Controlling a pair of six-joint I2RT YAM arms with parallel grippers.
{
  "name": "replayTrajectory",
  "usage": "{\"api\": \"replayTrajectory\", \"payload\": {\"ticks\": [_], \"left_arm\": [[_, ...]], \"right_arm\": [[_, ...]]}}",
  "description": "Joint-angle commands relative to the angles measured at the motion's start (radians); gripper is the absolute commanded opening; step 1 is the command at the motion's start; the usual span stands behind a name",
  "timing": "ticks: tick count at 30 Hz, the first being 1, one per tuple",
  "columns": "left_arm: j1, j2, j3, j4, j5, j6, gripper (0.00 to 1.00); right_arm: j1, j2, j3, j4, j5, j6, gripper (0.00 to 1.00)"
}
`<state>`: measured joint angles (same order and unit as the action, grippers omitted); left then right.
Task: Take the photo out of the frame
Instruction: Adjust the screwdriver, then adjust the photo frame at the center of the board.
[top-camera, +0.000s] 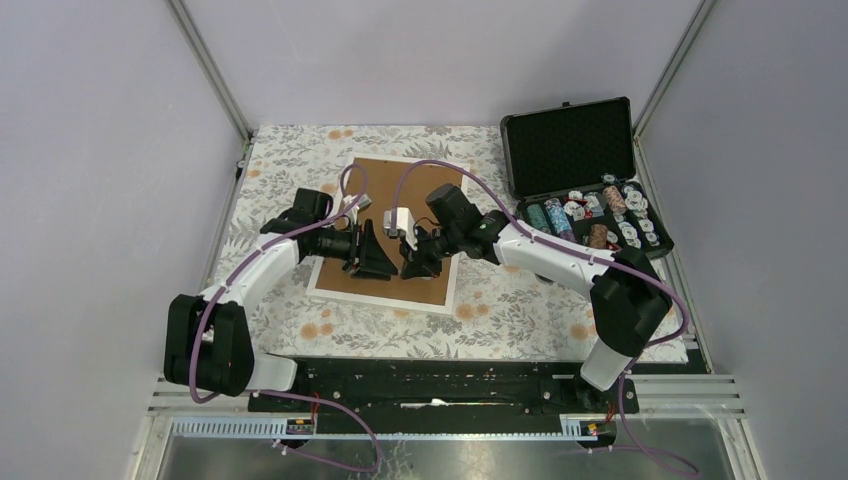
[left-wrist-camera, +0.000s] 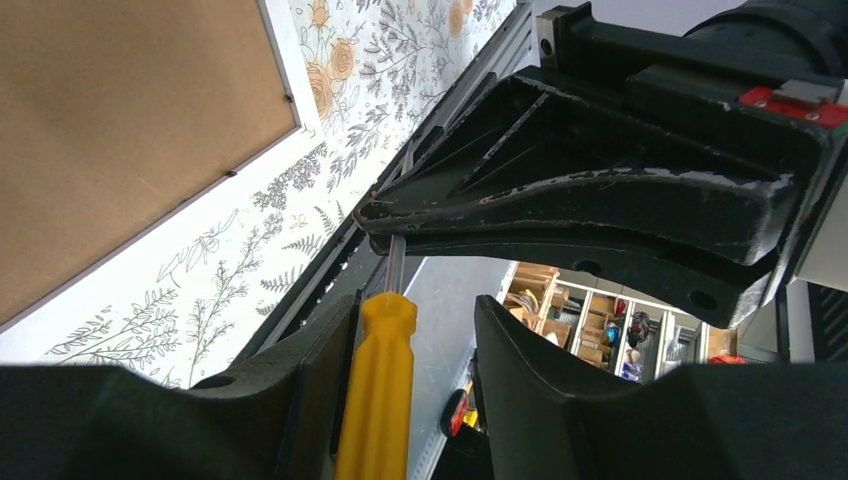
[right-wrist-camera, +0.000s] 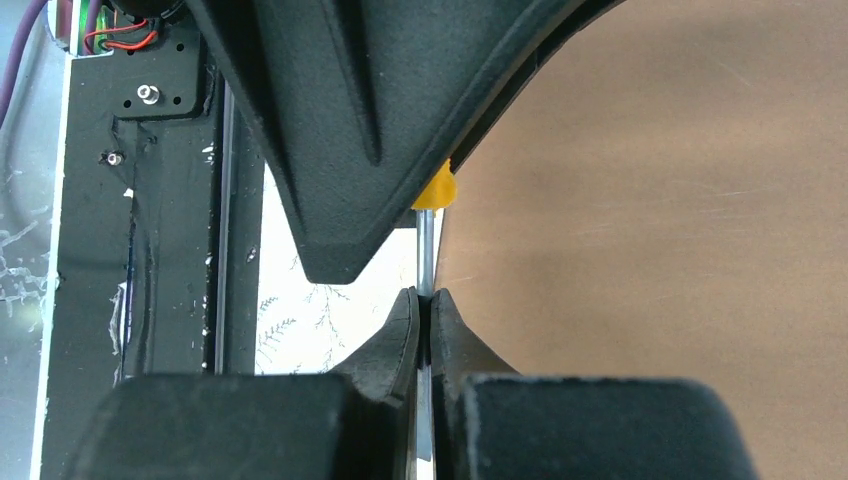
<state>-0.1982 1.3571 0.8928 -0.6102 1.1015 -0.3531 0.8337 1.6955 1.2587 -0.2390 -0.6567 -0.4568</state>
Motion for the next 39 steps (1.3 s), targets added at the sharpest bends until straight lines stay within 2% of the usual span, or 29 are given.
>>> {"api": "replayTrajectory", "payload": {"ticks": [1,3,4,9,10,13,14,15,17,19,22,28,34,39], "left_arm": [[-0.020,-0.016,-0.015,0.114,0.031,-0.059,0.48],[-0.029,-0.014,-0.019,0.127,0.033,-0.067,0.44],[-0.033,-0.013,-0.020,0.128,0.033,-0.068,0.39],[-0.032,-0.015,-0.029,0.130,0.032,-0.066,0.03],[-0.031,-0.019,-0.029,0.128,0.022,-0.064,0.00],[-0.013,-0.043,-0.042,0.123,-0.018,-0.062,0.00],[-0.004,-0.049,-0.051,0.124,-0.024,-0.064,0.00],[0.012,-0.055,-0.061,0.124,-0.029,-0.066,0.00],[0.062,-0.064,-0.083,0.125,-0.045,-0.077,0.00],[0.138,-0.071,-0.096,0.145,-0.053,-0.103,0.00],[0.248,-0.066,-0.083,0.183,-0.061,-0.155,0.00],[0.377,-0.045,-0.003,0.182,-0.085,-0.183,0.00],[0.544,-0.029,0.021,0.182,-0.111,-0.211,0.00],[0.622,-0.016,0.054,0.155,-0.107,-0.193,0.00]], "right_arm": [[0.014,-0.036,0.025,0.013,-0.048,-0.021,0.00],[0.019,-0.039,0.023,0.016,-0.050,-0.022,0.00],[0.021,-0.040,0.021,0.021,-0.051,-0.020,0.00],[0.022,-0.053,0.006,0.040,-0.018,0.010,0.00],[0.021,-0.060,-0.002,0.041,0.004,0.026,0.06],[-0.004,-0.099,-0.044,0.040,0.071,0.110,0.60],[-0.024,-0.122,-0.074,0.039,0.073,0.133,0.74],[-0.044,-0.150,-0.112,0.035,0.072,0.139,0.82],[-0.064,-0.213,-0.196,0.021,0.097,0.091,0.89],[-0.060,-0.261,-0.258,0.011,0.138,0.039,0.90],[-0.012,-0.266,-0.283,0.041,0.217,0.062,0.90],[0.111,-0.090,-0.224,0.142,0.412,0.096,0.88],[0.201,0.065,-0.110,0.179,0.538,0.068,0.83],[0.245,0.186,-0.036,0.187,0.626,0.061,0.74]]}}
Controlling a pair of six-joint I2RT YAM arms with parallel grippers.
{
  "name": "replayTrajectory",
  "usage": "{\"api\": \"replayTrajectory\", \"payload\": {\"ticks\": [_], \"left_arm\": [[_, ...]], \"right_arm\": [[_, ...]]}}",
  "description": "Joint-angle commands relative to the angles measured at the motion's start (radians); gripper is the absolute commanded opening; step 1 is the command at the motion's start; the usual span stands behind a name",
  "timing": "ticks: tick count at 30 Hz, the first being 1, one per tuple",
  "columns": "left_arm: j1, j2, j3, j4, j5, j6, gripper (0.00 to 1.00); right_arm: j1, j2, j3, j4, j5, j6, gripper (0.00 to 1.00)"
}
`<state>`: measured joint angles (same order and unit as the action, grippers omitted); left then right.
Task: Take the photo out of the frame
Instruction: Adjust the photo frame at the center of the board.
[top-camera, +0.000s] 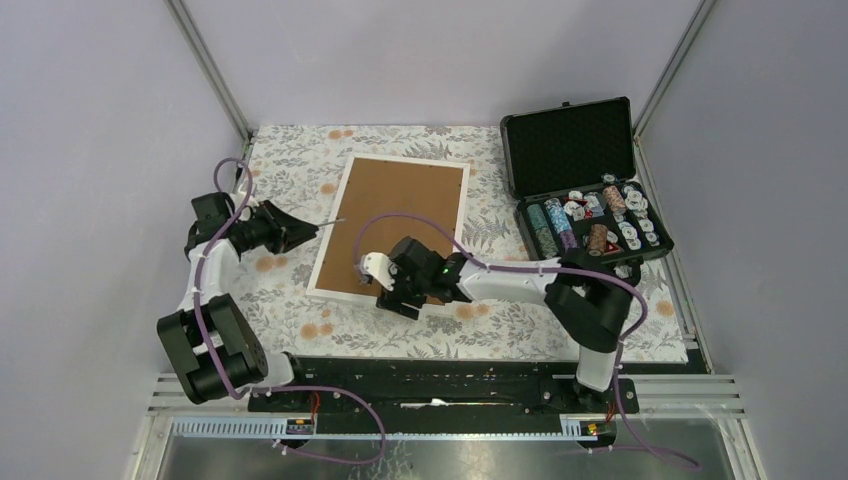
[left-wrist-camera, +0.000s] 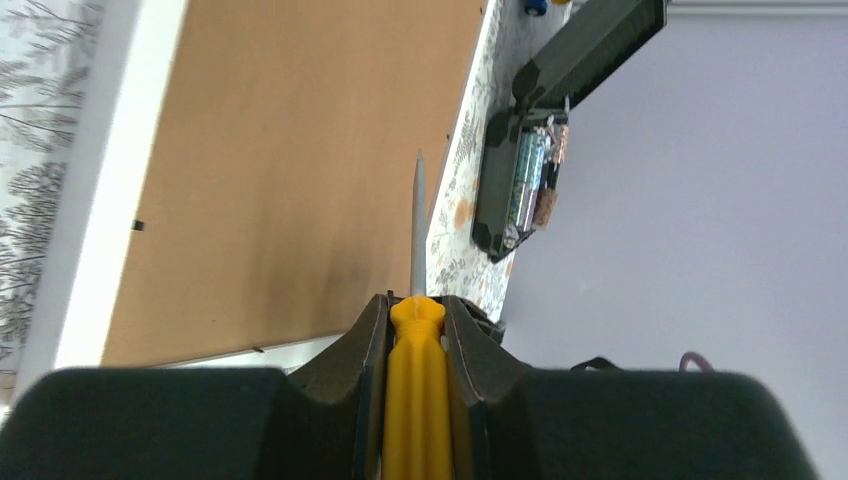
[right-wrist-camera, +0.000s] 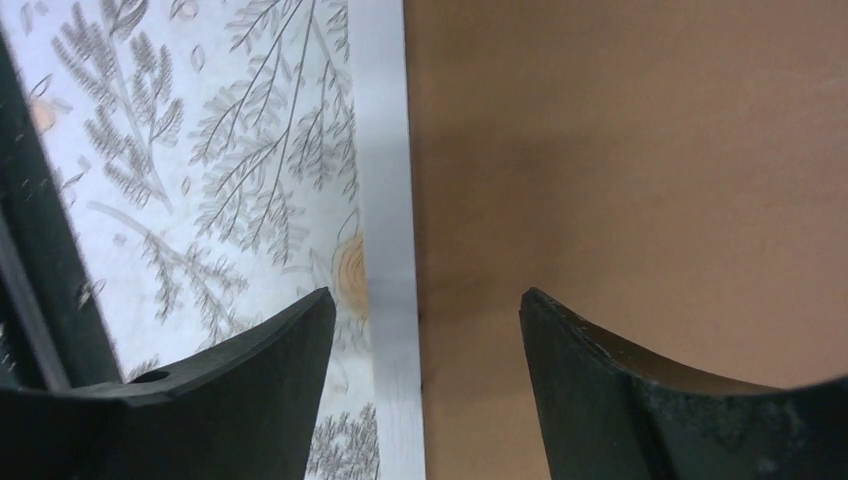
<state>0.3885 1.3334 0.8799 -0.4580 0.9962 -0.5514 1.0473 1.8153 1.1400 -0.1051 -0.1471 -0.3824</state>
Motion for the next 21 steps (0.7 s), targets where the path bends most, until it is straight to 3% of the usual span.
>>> {"api": "replayTrajectory", "payload": {"ticks": [1,7,12,14,18,21], "left_arm": [[0.043,0.011,0.076,-0.008,-0.002,0.017,0.00],[0.060,0.024,0.095,-0.029,-0.003,0.056,0.00],[0.060,0.034,0.112,-0.048,-0.008,0.103,0.00],[0.059,0.049,0.133,-0.090,-0.013,0.168,0.00],[0.049,0.086,0.187,-0.218,-0.026,0.353,0.00],[0.005,0.105,0.216,-0.319,-0.019,0.492,0.00]], "right_arm": [[0.037,0.086,0.095,0.053,0.132,-0.013,0.71],[0.051,0.214,0.201,0.039,0.254,0.023,0.53],[0.051,0.264,0.267,0.034,0.268,0.026,0.47],[0.051,0.256,0.274,0.033,0.244,0.026,0.51],[0.050,0.145,0.270,-0.002,0.125,0.065,0.75],[0.027,0.000,0.239,-0.023,0.006,0.131,0.85]]}}
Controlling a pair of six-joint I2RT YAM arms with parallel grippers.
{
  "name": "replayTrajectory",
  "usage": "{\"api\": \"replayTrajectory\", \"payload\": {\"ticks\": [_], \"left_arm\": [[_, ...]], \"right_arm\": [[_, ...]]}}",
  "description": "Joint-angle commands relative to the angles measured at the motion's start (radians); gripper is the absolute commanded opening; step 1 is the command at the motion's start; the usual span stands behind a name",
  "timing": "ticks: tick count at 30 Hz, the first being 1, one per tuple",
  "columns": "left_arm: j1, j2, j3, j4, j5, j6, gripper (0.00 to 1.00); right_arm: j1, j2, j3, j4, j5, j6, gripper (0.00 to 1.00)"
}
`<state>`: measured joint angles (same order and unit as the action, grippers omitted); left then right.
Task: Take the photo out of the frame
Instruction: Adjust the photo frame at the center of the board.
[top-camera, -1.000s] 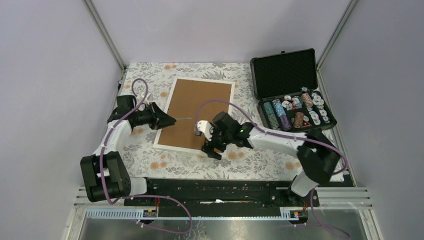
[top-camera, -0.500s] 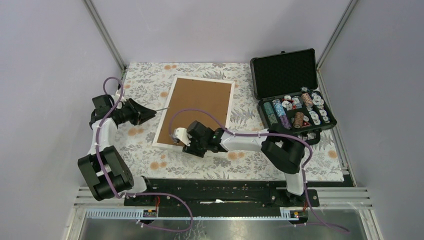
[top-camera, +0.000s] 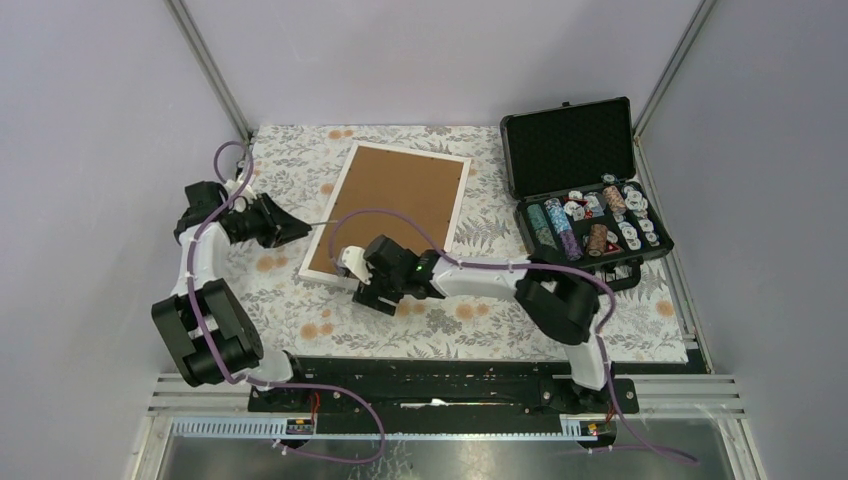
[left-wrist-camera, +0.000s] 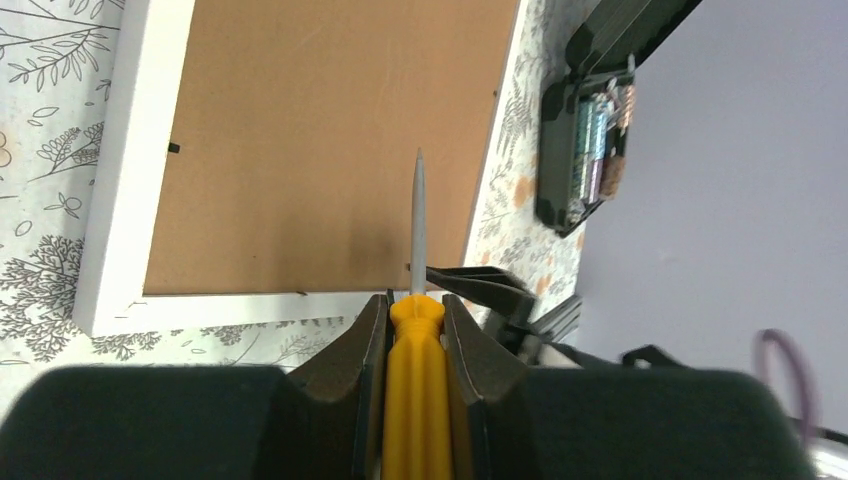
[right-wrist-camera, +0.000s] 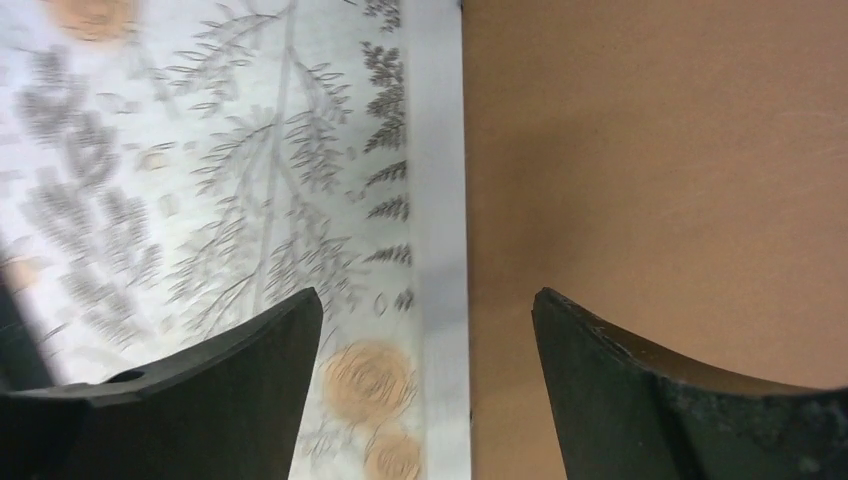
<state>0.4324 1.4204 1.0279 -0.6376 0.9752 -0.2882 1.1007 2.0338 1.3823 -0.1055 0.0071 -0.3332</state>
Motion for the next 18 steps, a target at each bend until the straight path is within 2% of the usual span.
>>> {"api": "replayTrajectory", "payload": {"ticks": [1,4,9,14,18], "left_arm": [[-0.062,0.021,0.071,-0.157,-0.003,0.260,0.00],[-0.125,0.033,0.074,-0.200,-0.015,0.340,0.00],[-0.245,0.043,0.029,-0.179,0.026,0.385,0.00],[-0.447,0.012,0.005,-0.148,-0.006,0.581,0.00],[-0.548,0.075,0.019,-0.172,0.030,0.675,0.00]], "right_arm": [[-0.044,-0.266,-0.025,-0.027,-0.187,0.105,0.86],[-0.123,-0.402,-0.136,-0.024,-0.318,0.169,0.88],[-0.281,-0.597,-0.403,-0.019,-0.415,0.158,0.89],[-0.464,-0.625,-0.483,-0.125,-0.547,0.320,0.84],[-0.505,-0.638,-0.551,-0.091,-0.578,0.399,0.83]]}}
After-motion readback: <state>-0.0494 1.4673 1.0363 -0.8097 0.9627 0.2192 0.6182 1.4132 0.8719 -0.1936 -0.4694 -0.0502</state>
